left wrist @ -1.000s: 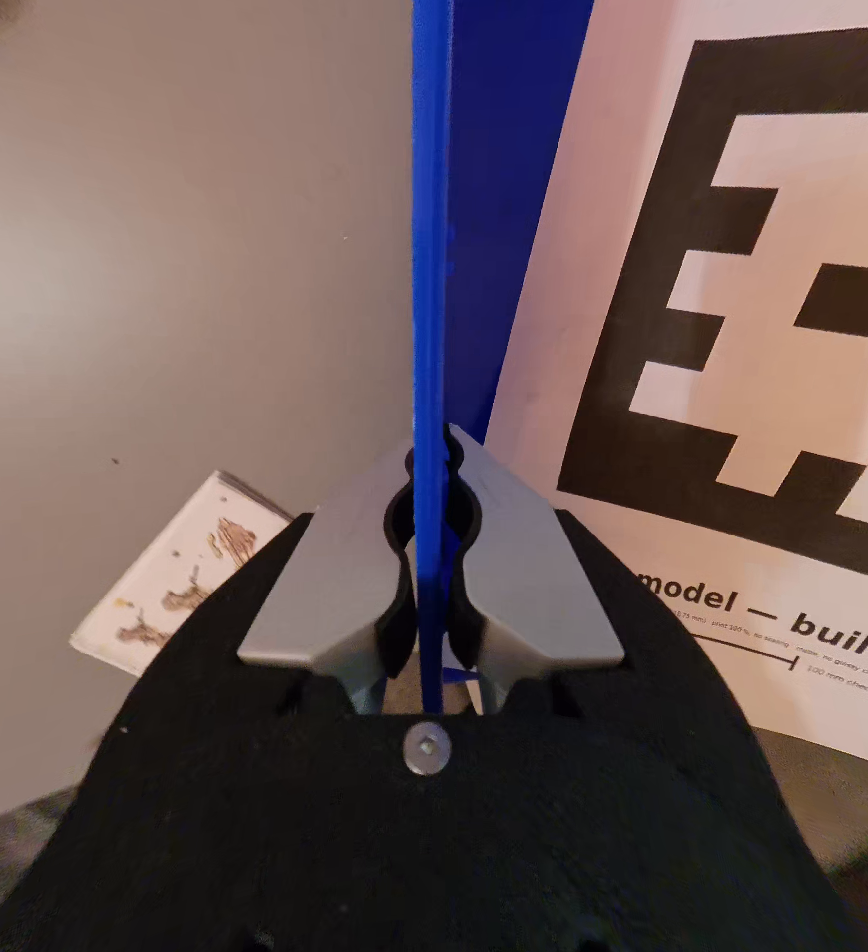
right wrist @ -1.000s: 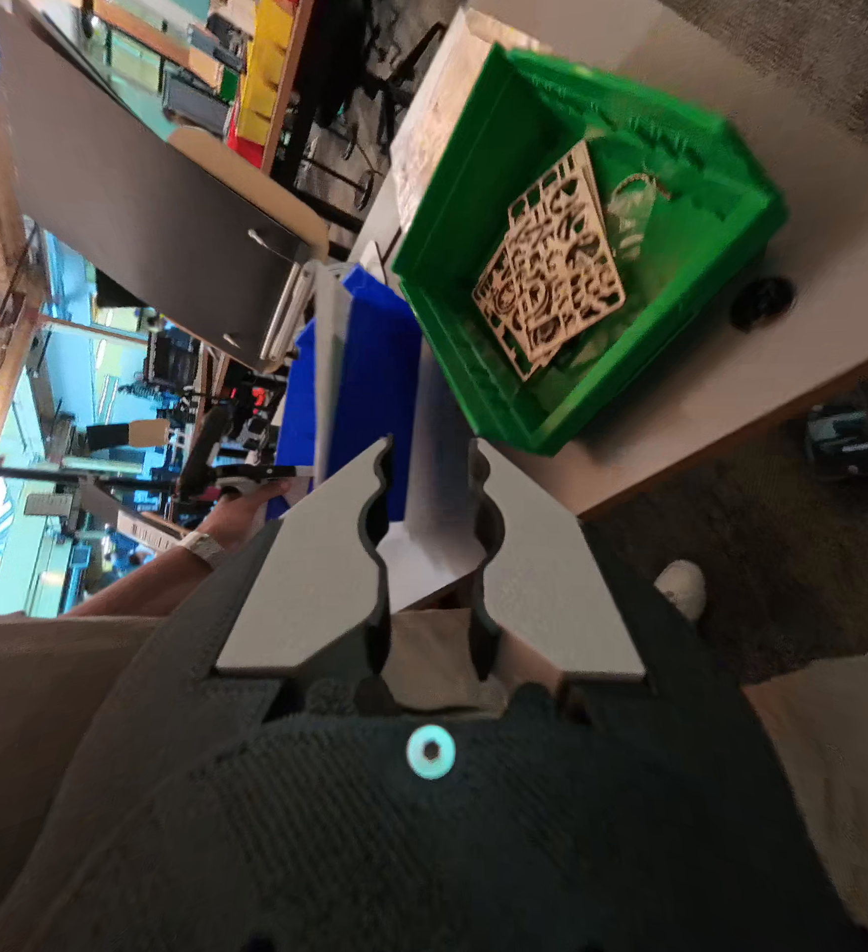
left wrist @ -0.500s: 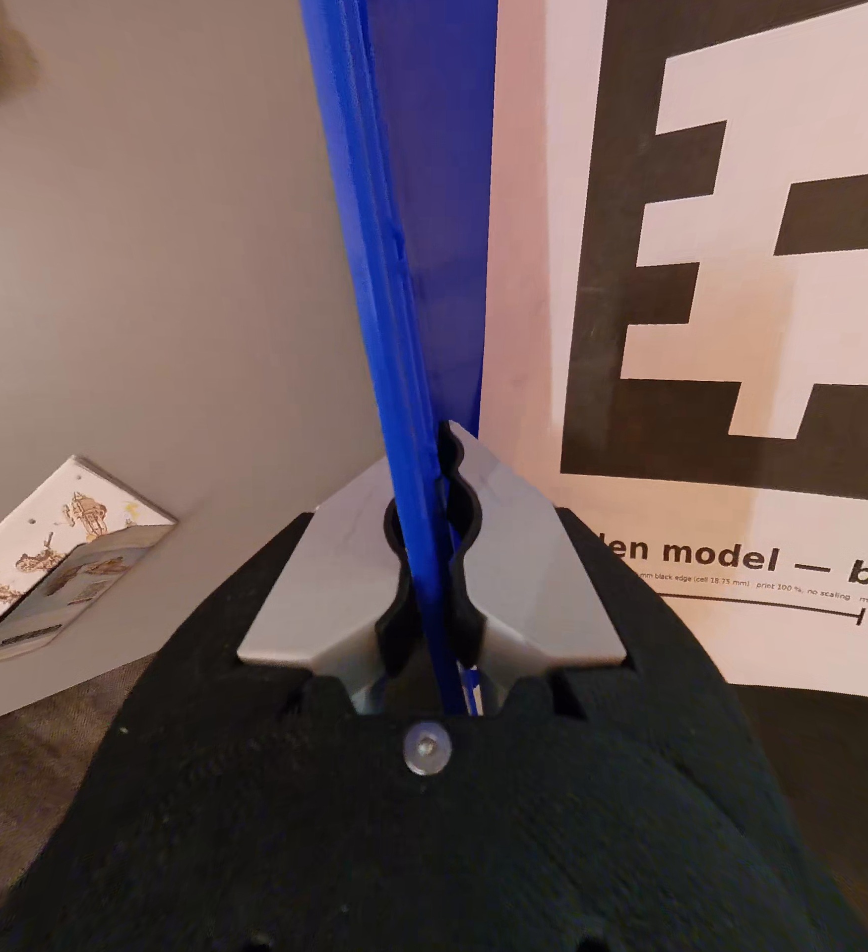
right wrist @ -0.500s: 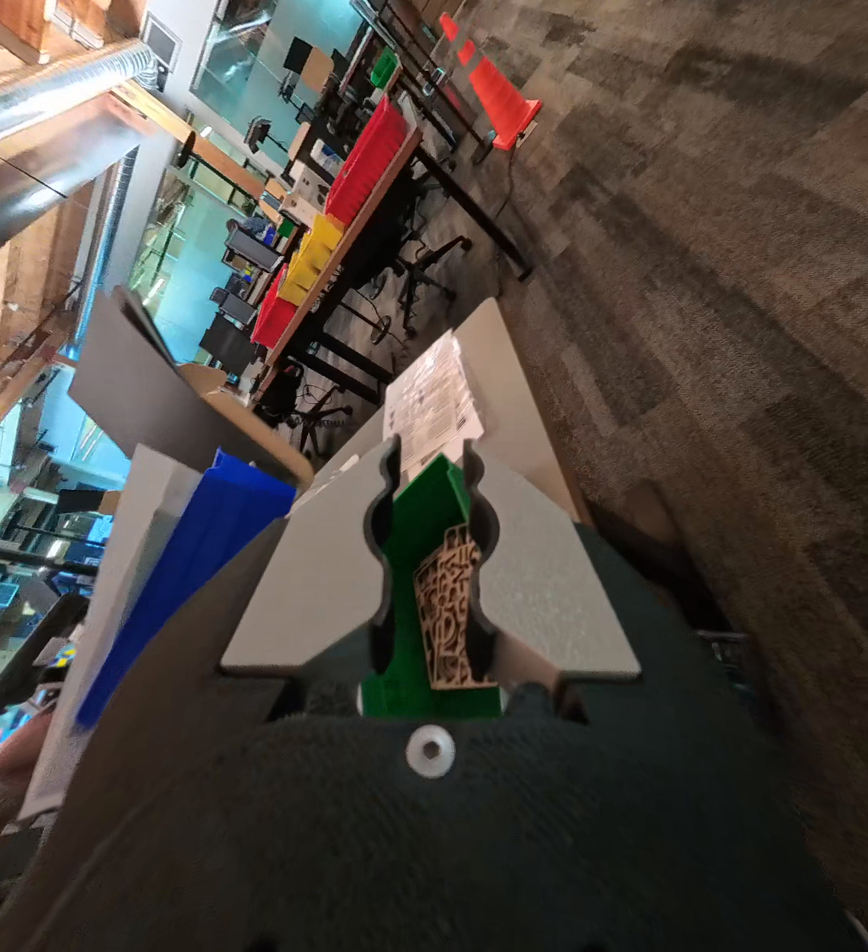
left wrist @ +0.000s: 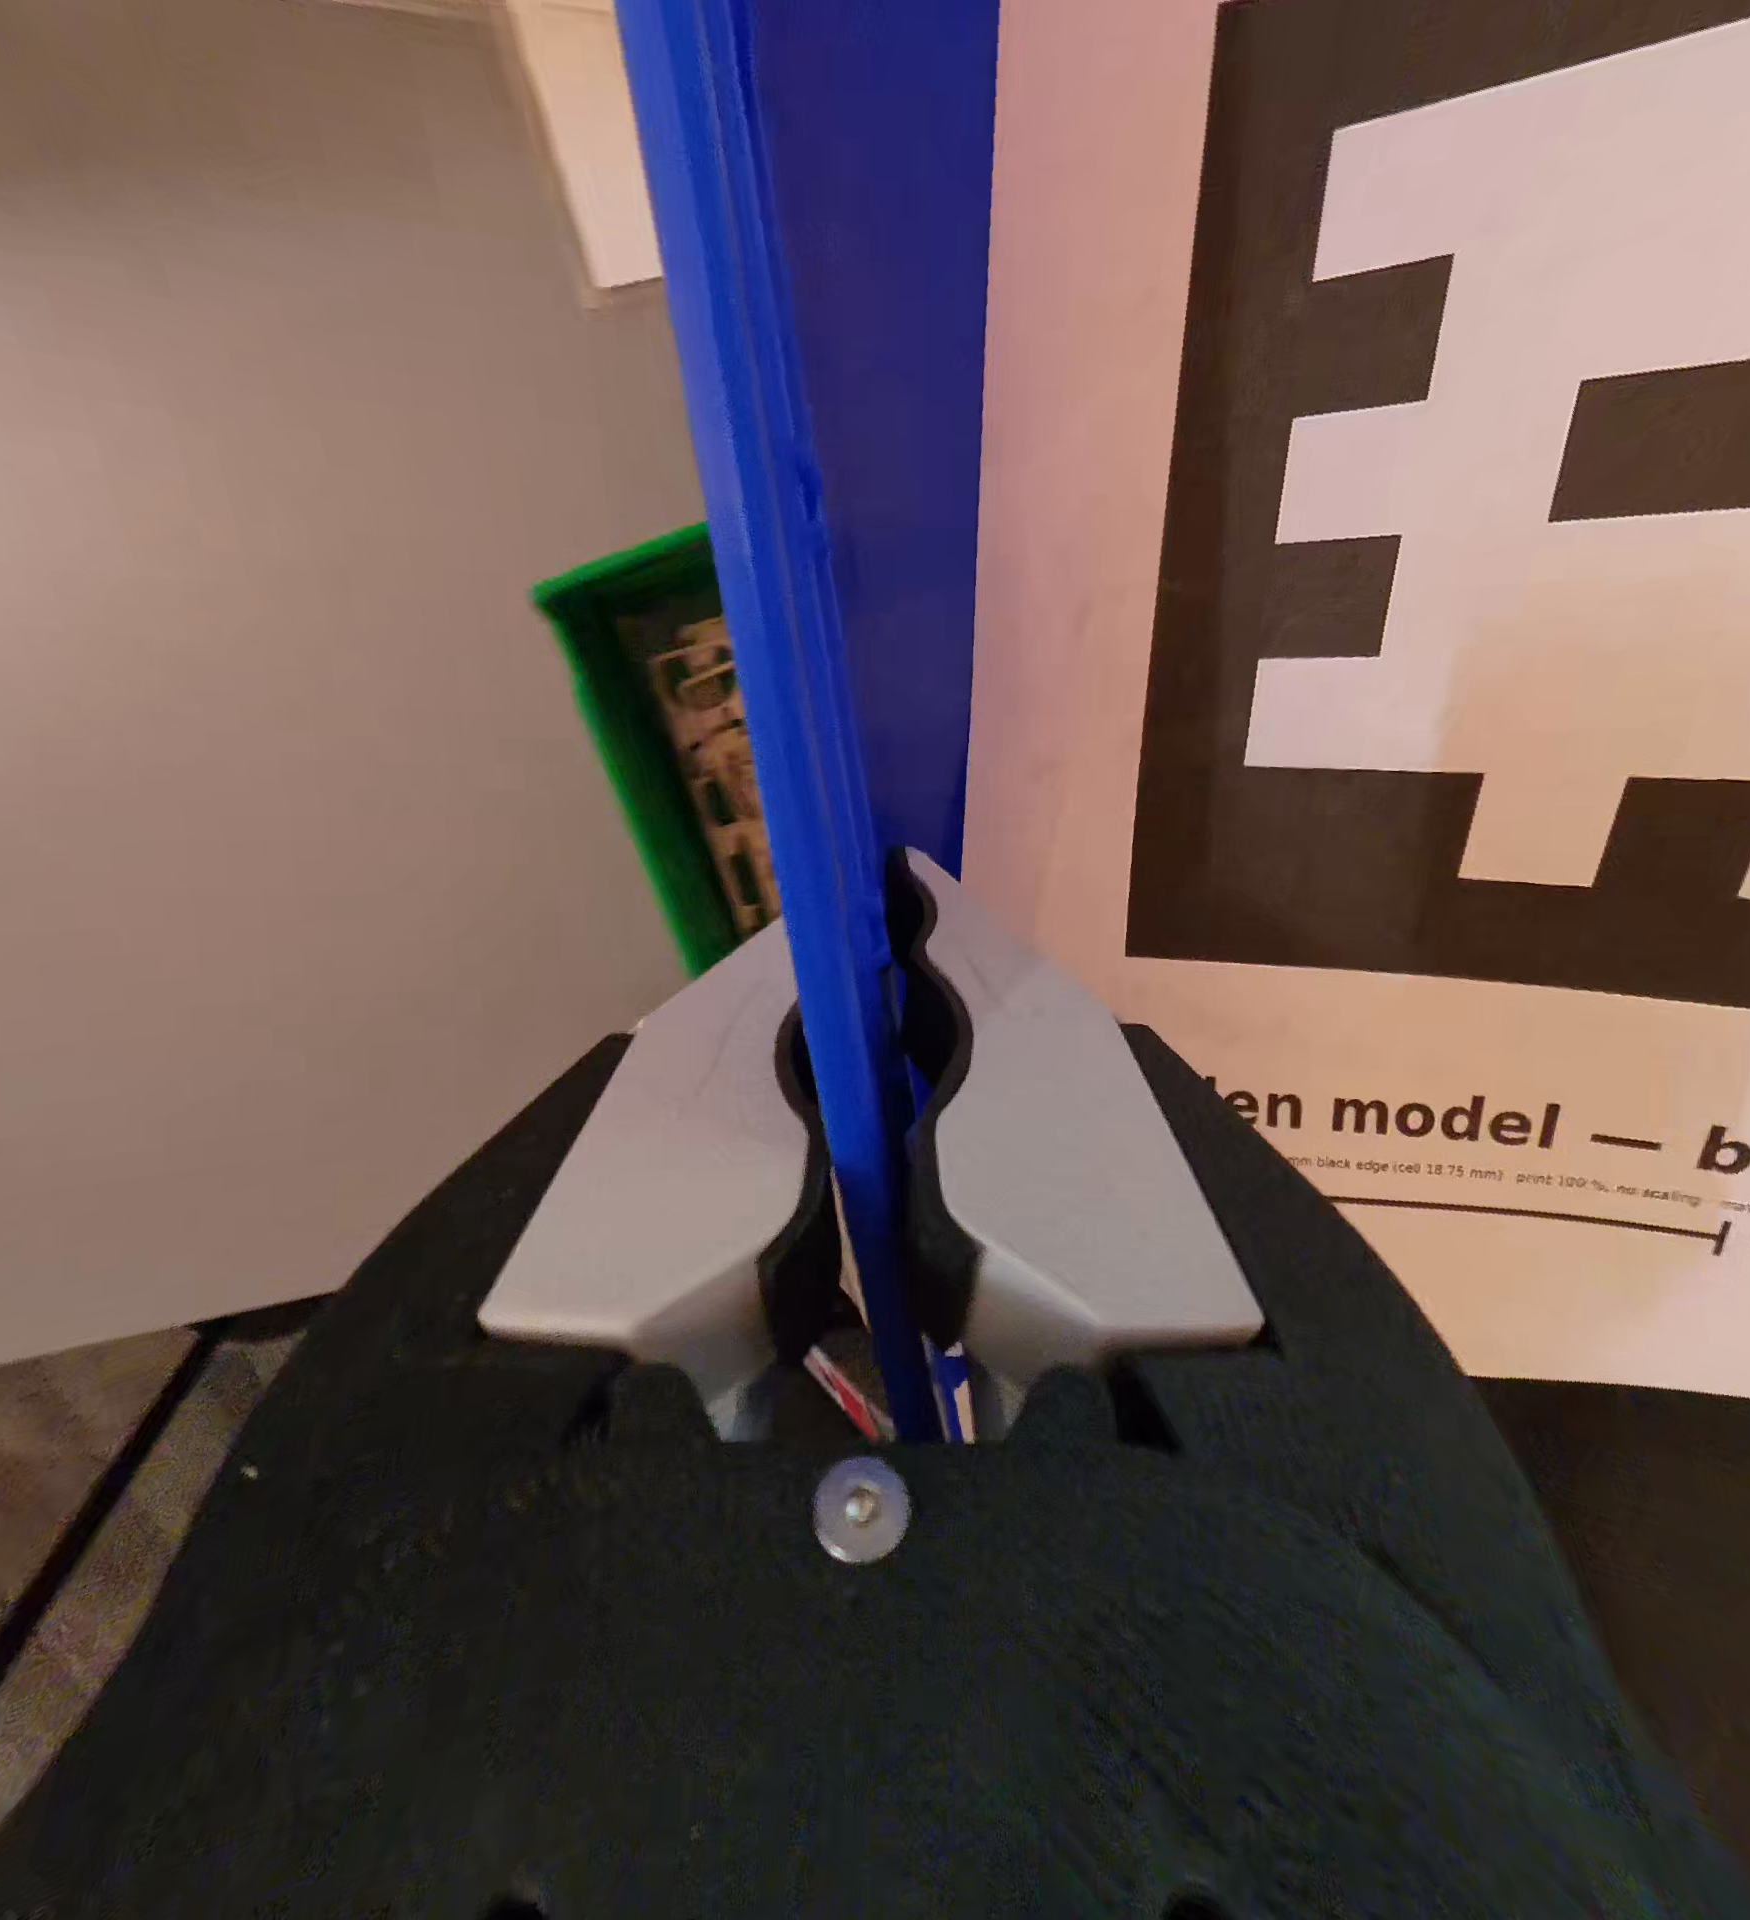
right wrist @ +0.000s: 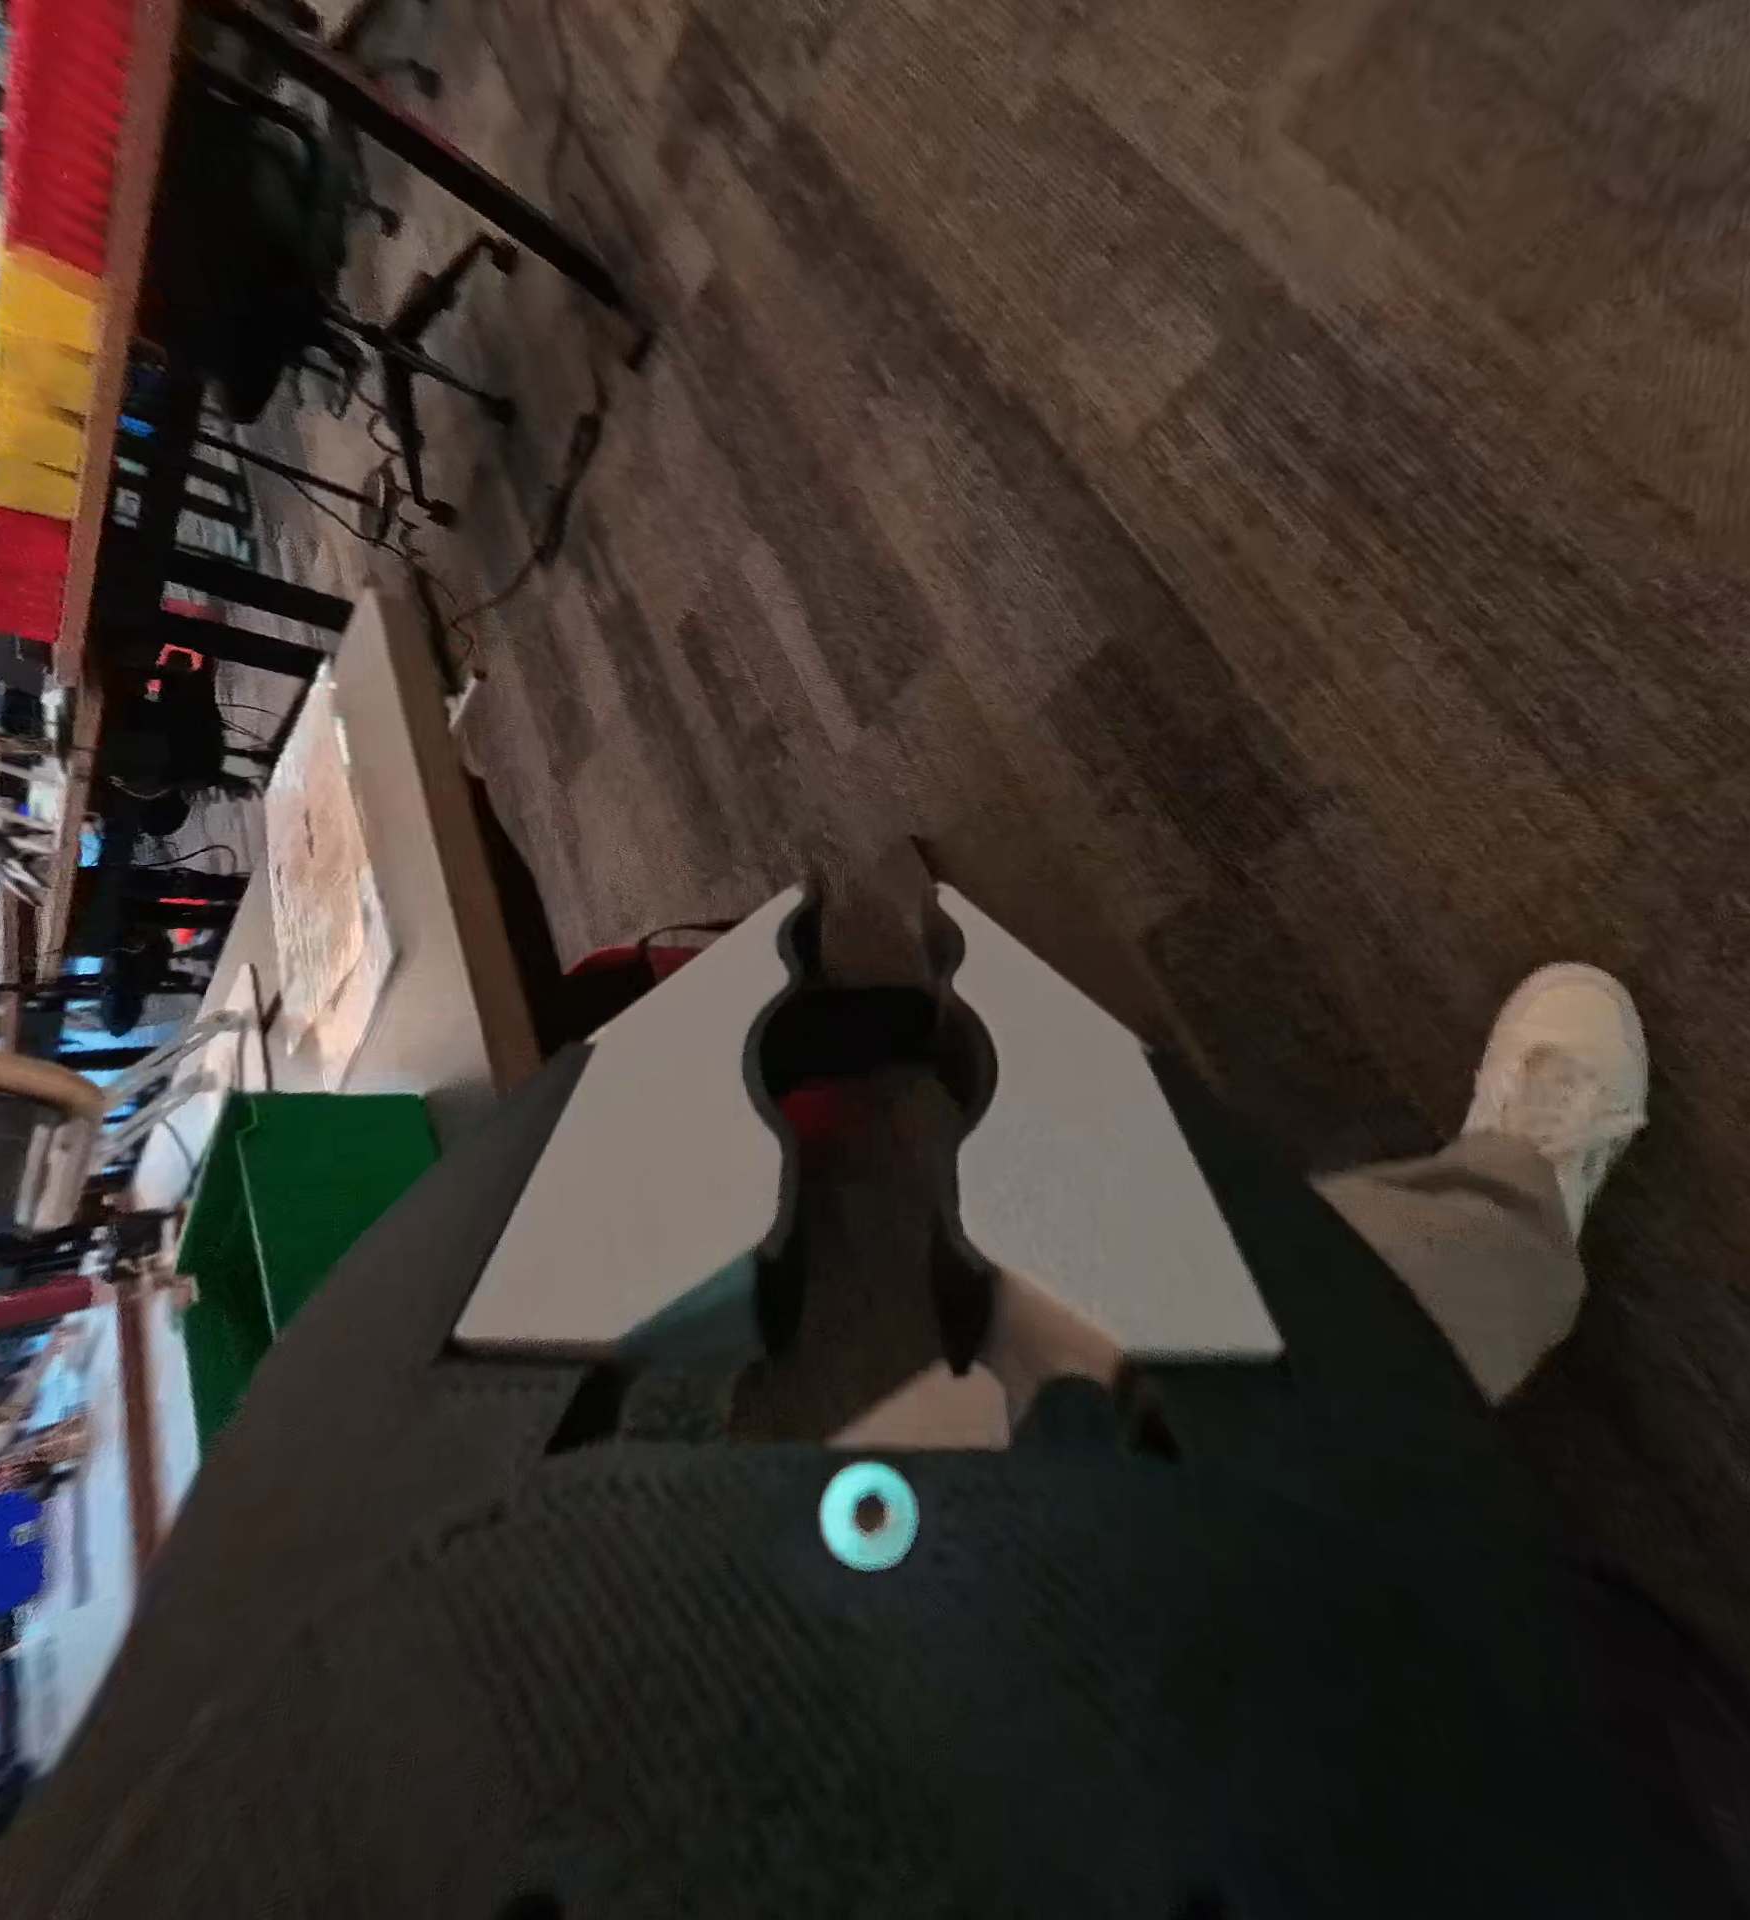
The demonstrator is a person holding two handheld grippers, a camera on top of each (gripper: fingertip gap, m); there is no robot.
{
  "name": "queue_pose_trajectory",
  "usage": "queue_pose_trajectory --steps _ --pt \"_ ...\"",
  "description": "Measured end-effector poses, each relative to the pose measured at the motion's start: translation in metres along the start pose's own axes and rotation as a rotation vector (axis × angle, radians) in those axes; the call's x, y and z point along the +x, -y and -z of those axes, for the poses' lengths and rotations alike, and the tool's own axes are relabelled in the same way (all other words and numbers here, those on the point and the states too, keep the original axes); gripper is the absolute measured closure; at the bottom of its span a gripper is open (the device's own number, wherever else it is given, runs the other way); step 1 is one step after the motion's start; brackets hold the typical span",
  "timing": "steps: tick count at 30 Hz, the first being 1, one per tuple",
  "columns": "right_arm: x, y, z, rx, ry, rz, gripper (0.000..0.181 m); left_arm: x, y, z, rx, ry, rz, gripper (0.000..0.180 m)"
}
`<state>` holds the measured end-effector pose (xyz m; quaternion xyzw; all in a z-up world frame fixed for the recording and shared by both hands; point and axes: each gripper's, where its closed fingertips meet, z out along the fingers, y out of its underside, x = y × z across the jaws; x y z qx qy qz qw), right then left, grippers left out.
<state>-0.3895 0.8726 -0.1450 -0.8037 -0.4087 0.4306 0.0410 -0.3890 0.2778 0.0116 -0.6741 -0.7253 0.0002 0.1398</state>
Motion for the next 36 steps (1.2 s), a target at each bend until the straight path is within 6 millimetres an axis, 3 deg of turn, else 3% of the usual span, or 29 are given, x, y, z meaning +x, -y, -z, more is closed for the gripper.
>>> queue_pose_trajectory --steps 2,6,11,15,21,26,32,34,36 --pt "0.025 0.022 -0.006 -0.072 0.027 -0.038 0.160 0.046 0.013 -0.013 -0.018 0.034 0.039 0.180" --pt "0.031 0.093 -0.021 -0.217 0.072 0.084 0.154 0.137 0.048 -0.044 -0.023 0.046 0.101 0.180" --pt "-0.006 0.203 -0.044 -0.230 0.179 0.204 0.152 0.236 0.109 -0.094 -0.020 0.000 0.067 0.180" --pt "-0.036 0.276 -0.051 -0.163 0.279 0.204 0.152 0.294 0.161 -0.137 0.001 -0.033 0.026 0.180" --pt "-0.054 0.351 -0.074 -0.137 0.347 0.231 0.154 0.344 0.247 -0.202 0.010 -0.047 -0.014 0.180" --pt "-0.049 0.406 -0.115 -0.135 0.294 0.198 0.155 0.377 0.335 -0.244 -0.011 -0.068 -0.052 0.180" --pt "-0.035 0.481 -0.193 -0.126 0.148 0.160 0.156 0.397 0.472 -0.298 0.011 -0.044 -0.125 0.180" --pt "-0.043 0.516 -0.219 -0.105 0.119 0.139 0.156 0.404 0.522 -0.314 0.015 -0.062 -0.128 0.180" --pt "-0.063 0.558 -0.250 -0.071 0.123 0.140 0.157 0.410 0.576 -0.327 0.017 -0.058 -0.140 0.180"
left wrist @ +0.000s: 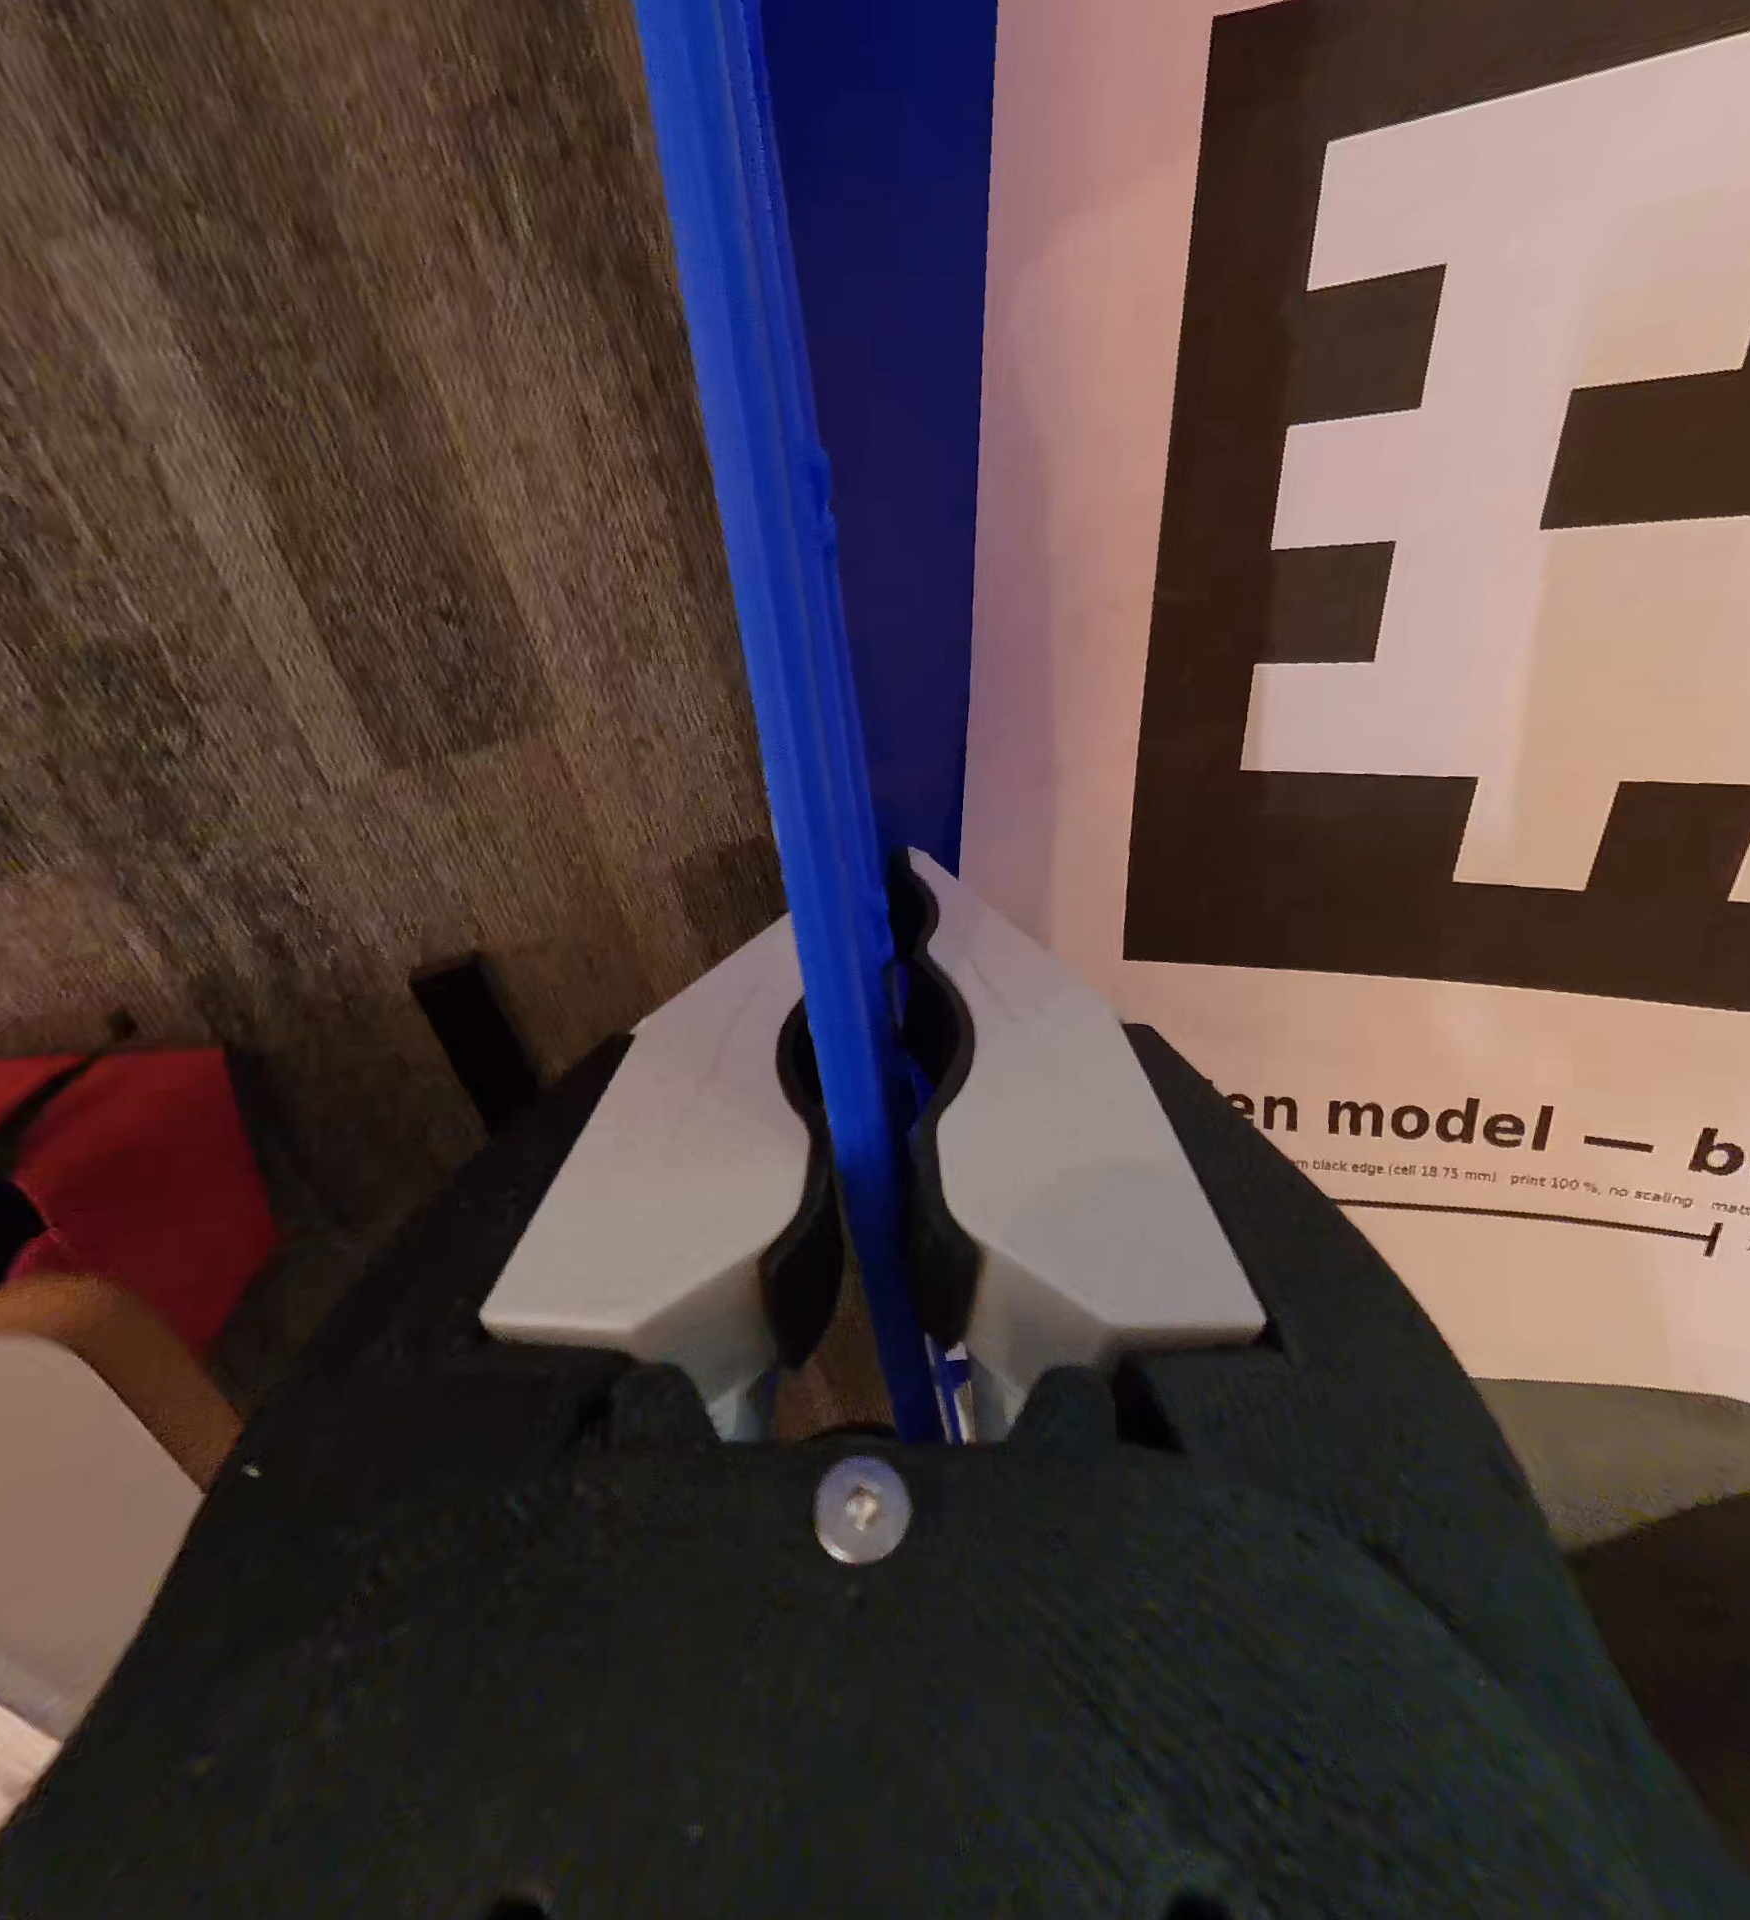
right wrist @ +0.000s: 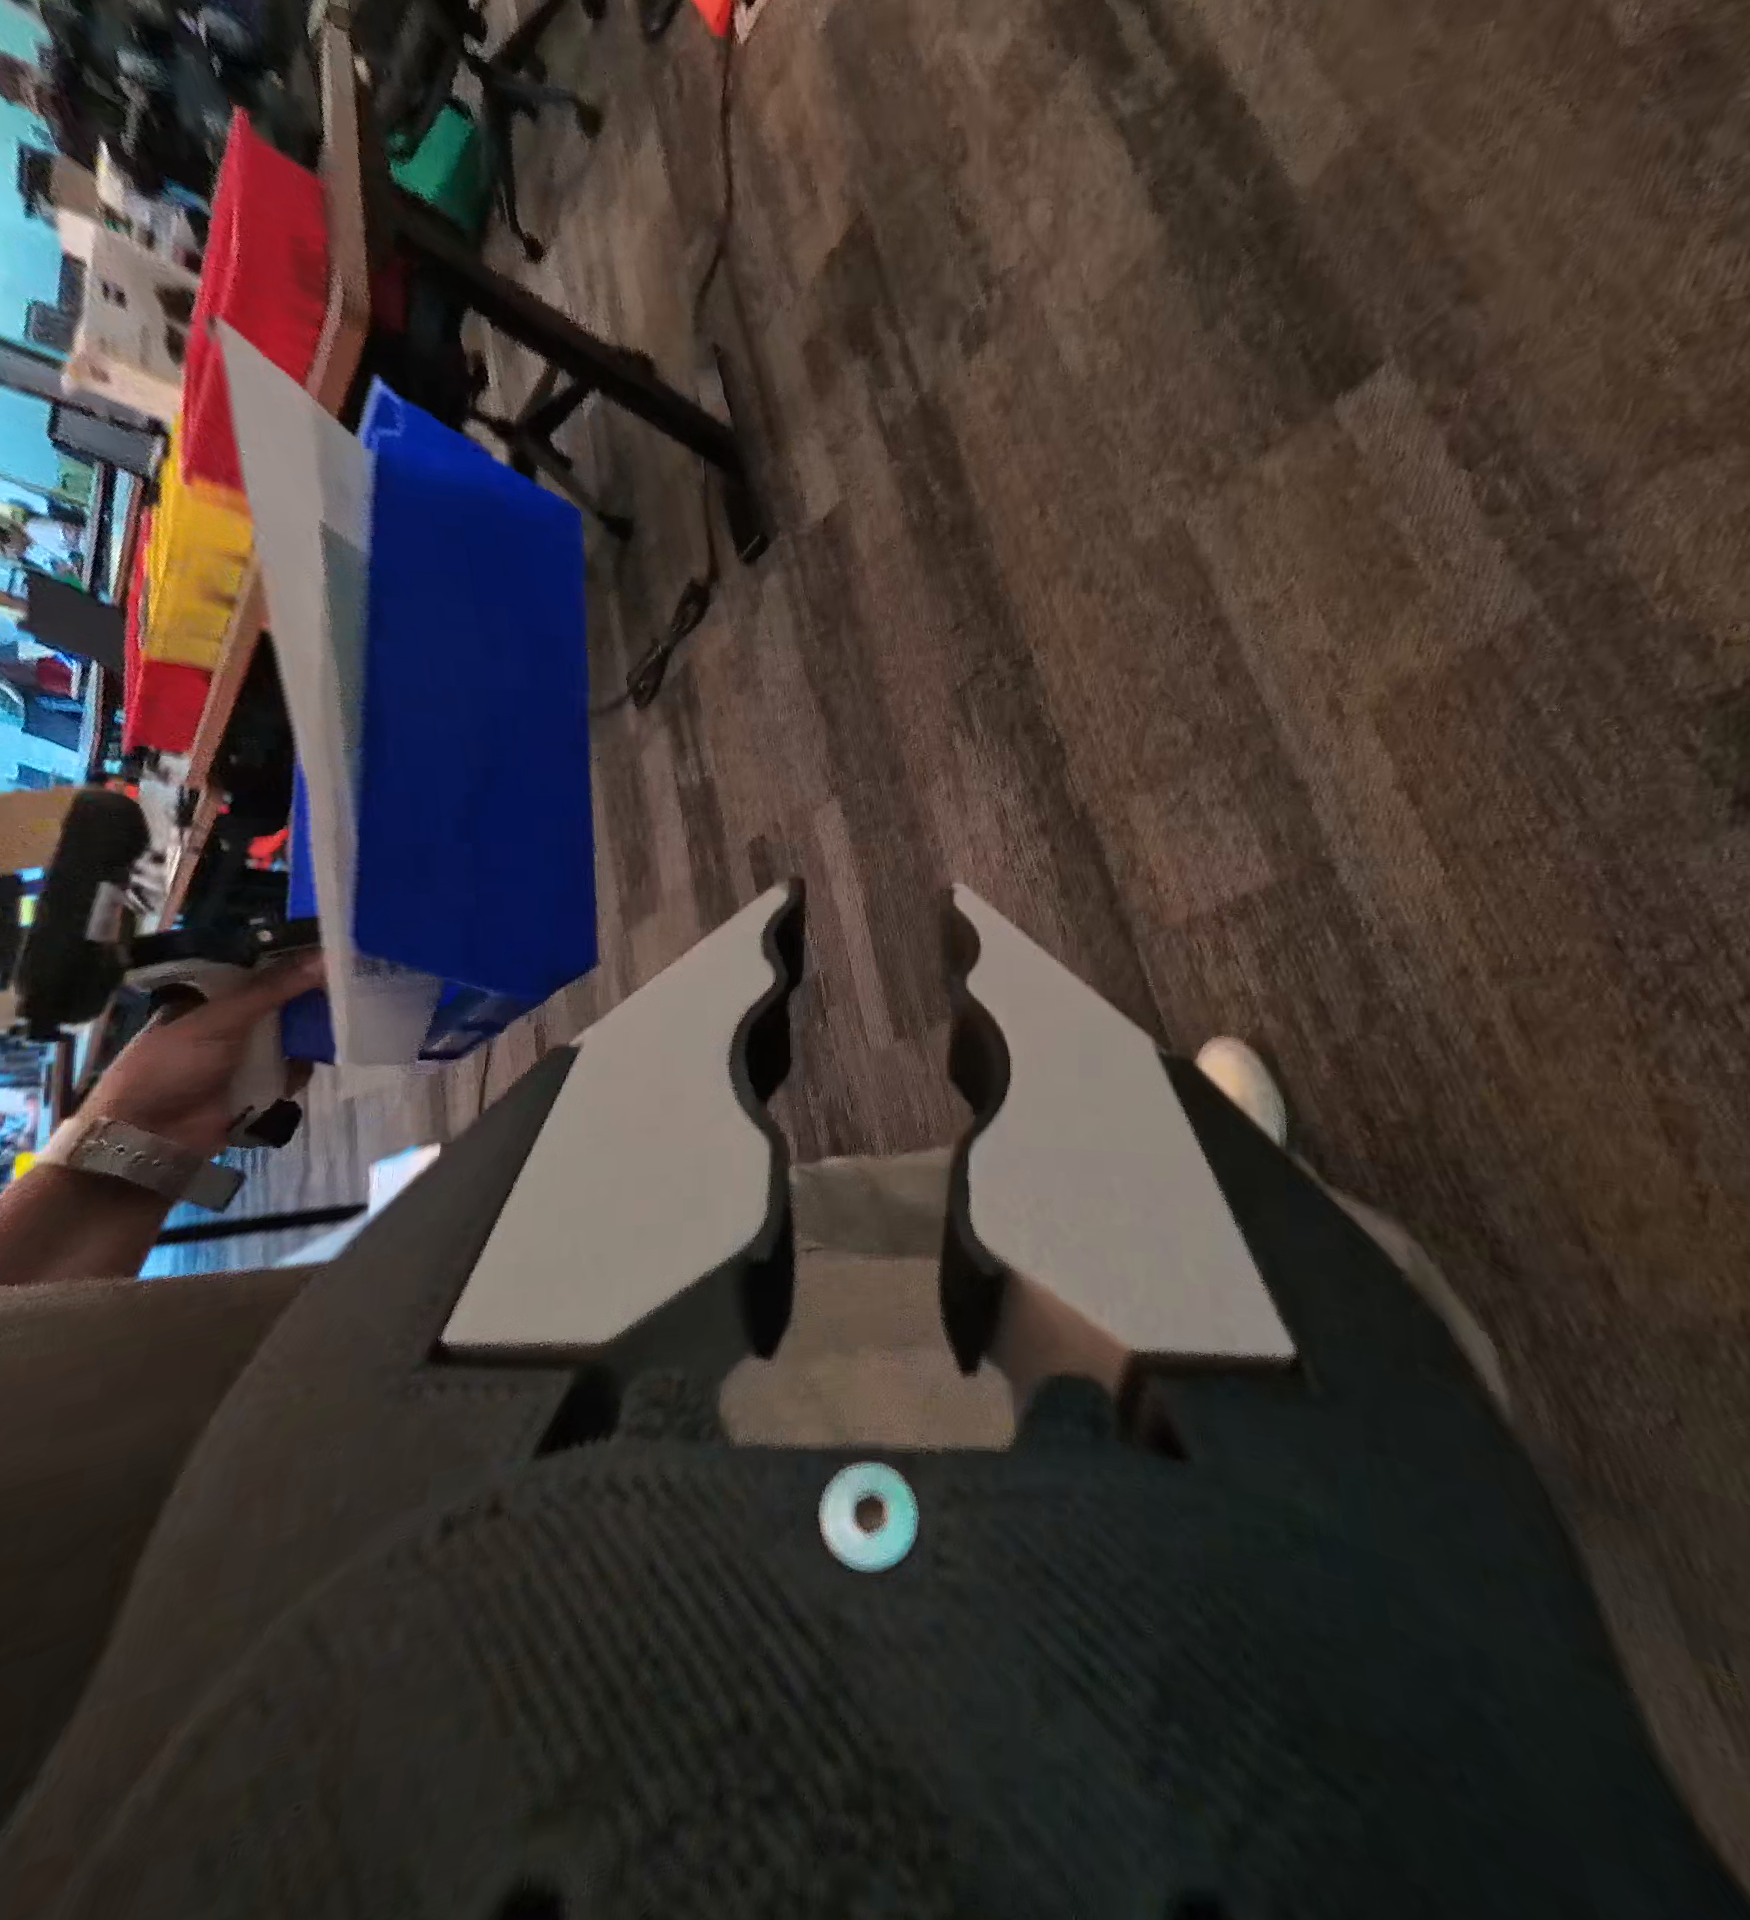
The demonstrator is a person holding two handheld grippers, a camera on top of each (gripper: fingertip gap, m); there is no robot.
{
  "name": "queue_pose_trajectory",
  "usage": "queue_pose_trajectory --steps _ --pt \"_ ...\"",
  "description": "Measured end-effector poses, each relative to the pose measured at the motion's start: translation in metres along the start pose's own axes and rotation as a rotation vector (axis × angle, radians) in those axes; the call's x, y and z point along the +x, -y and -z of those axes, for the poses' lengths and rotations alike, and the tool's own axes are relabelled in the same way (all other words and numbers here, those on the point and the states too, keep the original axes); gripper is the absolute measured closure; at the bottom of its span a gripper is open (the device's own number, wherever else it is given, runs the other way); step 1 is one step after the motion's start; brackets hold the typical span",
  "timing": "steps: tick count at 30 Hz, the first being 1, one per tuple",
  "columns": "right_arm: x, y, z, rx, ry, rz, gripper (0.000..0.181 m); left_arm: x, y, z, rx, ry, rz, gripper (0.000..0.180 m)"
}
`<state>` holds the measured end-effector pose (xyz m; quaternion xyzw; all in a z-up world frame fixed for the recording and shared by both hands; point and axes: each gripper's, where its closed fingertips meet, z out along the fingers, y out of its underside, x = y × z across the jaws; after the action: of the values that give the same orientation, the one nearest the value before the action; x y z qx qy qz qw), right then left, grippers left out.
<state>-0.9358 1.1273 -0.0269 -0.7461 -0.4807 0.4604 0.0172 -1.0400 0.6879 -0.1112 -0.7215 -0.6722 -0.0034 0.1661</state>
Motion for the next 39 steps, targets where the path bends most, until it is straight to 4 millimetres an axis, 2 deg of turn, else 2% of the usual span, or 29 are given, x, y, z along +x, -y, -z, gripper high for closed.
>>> queue_pose_trajectory --steps 3,5,11,15,18,22,26,32,35,39 --pt "-0.020 0.076 -0.057 0.029 0.013 0.021 0.158 -0.002 0.085 -0.013 0.003 0.026 -0.003 0.180" --pt "-0.032 0.128 -0.104 0.037 0.039 0.047 0.158 -0.005 0.143 -0.024 0.025 0.024 0.007 0.180" --pt "-0.047 0.269 -0.272 -0.038 0.141 0.129 0.158 -0.011 0.329 -0.062 0.100 0.052 0.038 0.180" --pt "-0.061 0.362 -0.381 -0.129 0.196 0.164 0.158 -0.016 0.449 -0.077 0.096 0.096 0.092 0.180" --pt "-0.101 0.449 -0.460 -0.163 0.286 0.161 0.159 -0.025 0.541 -0.083 0.121 0.136 0.106 0.180" --pt "-0.173 0.557 -0.557 -0.200 0.381 0.245 0.161 -0.038 0.660 -0.095 0.167 0.124 0.146 0.180" --pt "-0.229 0.625 -0.665 -0.267 0.433 0.360 0.162 -0.066 0.776 -0.124 0.208 0.109 0.168 0.180" --pt "-0.295 0.712 -0.818 -0.265 0.427 0.305 0.165 -0.136 0.958 -0.167 0.202 0.135 0.108 0.180" --pt "-0.340 0.763 -0.881 -0.230 0.446 0.251 0.165 -0.165 1.048 -0.174 0.173 0.142 0.055 0.180" --pt "-0.394 0.833 -0.966 -0.208 0.459 0.290 0.165 -0.195 1.169 -0.180 0.160 0.147 0.013 0.180"
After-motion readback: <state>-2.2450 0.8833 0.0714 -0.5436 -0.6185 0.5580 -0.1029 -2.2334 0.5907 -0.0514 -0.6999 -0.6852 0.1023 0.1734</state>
